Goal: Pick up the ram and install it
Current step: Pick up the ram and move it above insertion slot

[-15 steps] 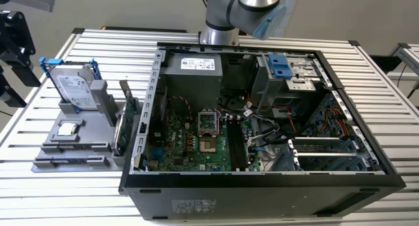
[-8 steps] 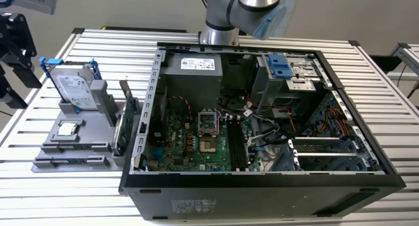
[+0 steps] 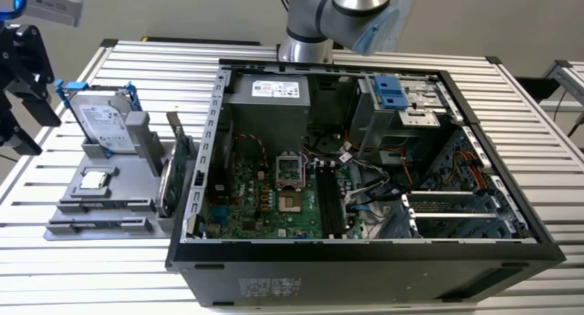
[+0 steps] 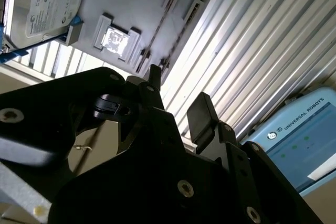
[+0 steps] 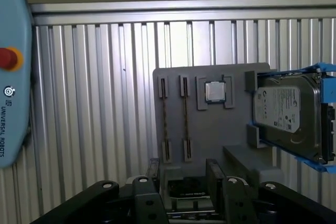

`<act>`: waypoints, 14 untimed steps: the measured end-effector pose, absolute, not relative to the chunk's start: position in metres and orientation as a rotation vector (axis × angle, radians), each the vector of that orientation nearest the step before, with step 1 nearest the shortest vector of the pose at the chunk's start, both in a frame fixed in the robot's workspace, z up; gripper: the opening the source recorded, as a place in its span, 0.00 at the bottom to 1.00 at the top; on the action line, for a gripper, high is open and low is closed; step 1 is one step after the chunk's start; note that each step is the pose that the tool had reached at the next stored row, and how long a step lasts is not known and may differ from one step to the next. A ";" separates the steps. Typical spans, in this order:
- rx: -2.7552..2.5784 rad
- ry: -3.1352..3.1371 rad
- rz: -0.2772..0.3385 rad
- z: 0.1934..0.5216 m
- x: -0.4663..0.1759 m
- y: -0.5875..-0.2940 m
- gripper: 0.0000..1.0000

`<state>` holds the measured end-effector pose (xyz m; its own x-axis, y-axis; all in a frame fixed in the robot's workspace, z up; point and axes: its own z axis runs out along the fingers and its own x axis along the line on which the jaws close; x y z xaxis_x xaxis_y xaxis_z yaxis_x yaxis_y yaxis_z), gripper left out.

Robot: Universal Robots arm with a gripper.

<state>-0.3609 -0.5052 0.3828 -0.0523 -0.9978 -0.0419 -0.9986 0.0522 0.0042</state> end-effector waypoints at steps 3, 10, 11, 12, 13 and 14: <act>-2.148 2.252 0.047 0.381 -0.361 -0.505 1.00; -2.152 2.247 0.046 0.377 -0.361 -0.505 1.00; -2.152 2.247 0.046 0.377 -0.361 -0.505 1.00; -2.153 2.246 0.046 0.376 -0.361 -0.505 1.00; -2.153 2.246 0.046 0.376 -0.361 -0.505 1.00; -2.154 2.246 0.046 0.375 -0.361 -0.505 1.00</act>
